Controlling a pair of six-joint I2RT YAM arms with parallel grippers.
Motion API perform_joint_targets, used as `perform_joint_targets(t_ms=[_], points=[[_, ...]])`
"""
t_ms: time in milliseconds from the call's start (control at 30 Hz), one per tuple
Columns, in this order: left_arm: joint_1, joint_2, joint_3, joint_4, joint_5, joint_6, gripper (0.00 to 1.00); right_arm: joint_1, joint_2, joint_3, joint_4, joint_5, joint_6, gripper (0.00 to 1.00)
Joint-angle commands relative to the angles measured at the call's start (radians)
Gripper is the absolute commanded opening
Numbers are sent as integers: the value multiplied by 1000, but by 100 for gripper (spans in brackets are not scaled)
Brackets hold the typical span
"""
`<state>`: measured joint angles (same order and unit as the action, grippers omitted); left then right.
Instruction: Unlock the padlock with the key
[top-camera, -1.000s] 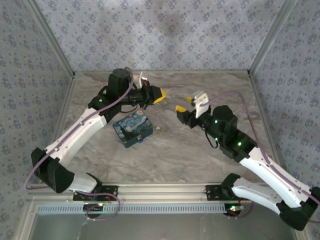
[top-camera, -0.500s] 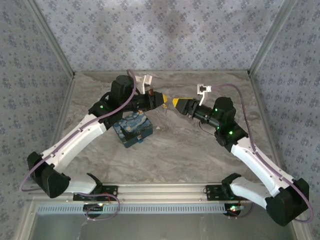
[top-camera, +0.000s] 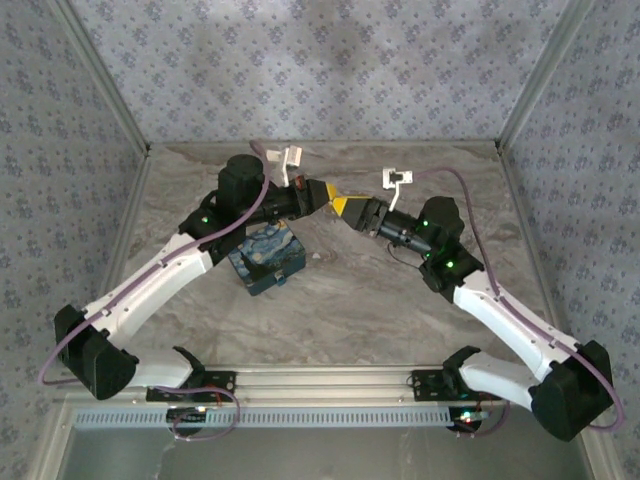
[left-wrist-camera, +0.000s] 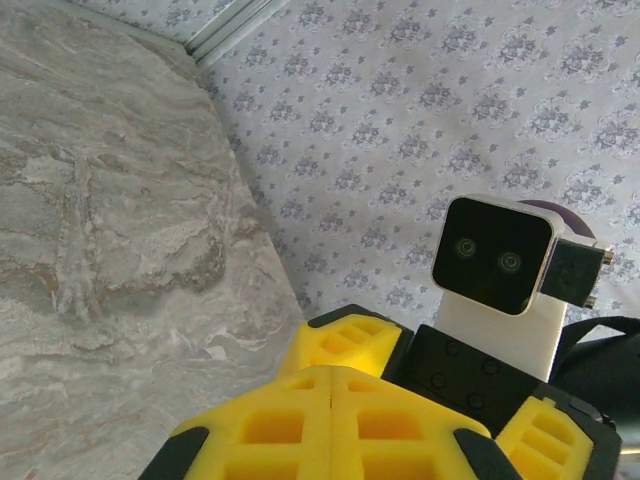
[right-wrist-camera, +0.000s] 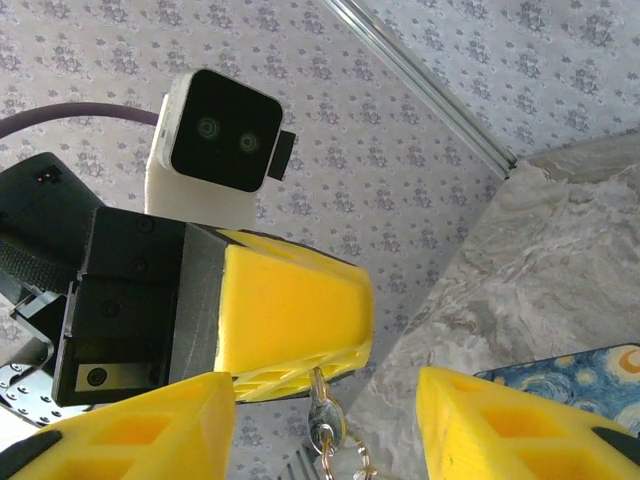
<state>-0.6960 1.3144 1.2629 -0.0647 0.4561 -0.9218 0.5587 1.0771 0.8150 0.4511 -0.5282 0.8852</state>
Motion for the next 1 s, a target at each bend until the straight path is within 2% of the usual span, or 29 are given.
perform_joint_targets(t_ms=[0, 133, 333, 400, 500, 600, 700, 833, 967], points=[[-5, -34, -6, 73, 13, -24, 0, 8, 15, 7, 42, -23, 15, 48], [-8, -39, -15, 88, 8, -34, 0, 11, 37, 8, 66, -32, 39, 40], [-7, -49, -26, 90, -6, -34, 0, 18, 50, 0, 93, -33, 56, 38], [-7, -53, -30, 92, -11, -35, 0, 19, 50, -2, 94, -30, 59, 31], [-7, -62, -40, 101, -20, -37, 0, 18, 53, -4, 100, -36, 64, 27], [-7, -67, -45, 103, -30, -37, 0, 20, 57, -2, 99, -39, 70, 28], [-5, -69, -47, 104, -33, -37, 0, 20, 61, -3, 100, -38, 75, 35], [-6, -76, -56, 106, -46, -37, 0, 24, 69, 3, 102, -55, 77, 35], [-5, -78, -60, 108, -47, -39, 0, 27, 74, 7, 110, -62, 80, 29]])
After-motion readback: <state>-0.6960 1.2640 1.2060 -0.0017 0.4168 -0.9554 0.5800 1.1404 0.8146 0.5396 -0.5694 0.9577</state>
